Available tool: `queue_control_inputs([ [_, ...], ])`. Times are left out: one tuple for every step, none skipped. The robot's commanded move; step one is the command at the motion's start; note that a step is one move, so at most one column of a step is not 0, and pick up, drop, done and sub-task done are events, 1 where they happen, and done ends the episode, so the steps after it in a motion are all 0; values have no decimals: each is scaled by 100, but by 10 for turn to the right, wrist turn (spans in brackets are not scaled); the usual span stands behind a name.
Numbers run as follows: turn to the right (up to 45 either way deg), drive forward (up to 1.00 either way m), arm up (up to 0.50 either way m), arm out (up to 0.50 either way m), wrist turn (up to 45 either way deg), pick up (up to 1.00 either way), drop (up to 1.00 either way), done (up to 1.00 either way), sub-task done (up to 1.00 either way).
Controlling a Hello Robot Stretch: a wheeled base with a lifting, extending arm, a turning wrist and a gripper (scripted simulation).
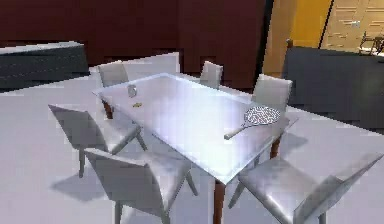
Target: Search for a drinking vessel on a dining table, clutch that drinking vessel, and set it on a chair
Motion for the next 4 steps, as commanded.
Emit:
queue_control_inputs([
  [-450, 0, 0, 0, 0, 0, 0, 0, 0],
  [-180, 0, 0, 0, 0, 0, 0, 0, 0],
  [0, 55, 0, 0, 0, 0, 0, 0, 0],
  [150, 0, 0, 0, 0, 0, 0, 0, 0],
])
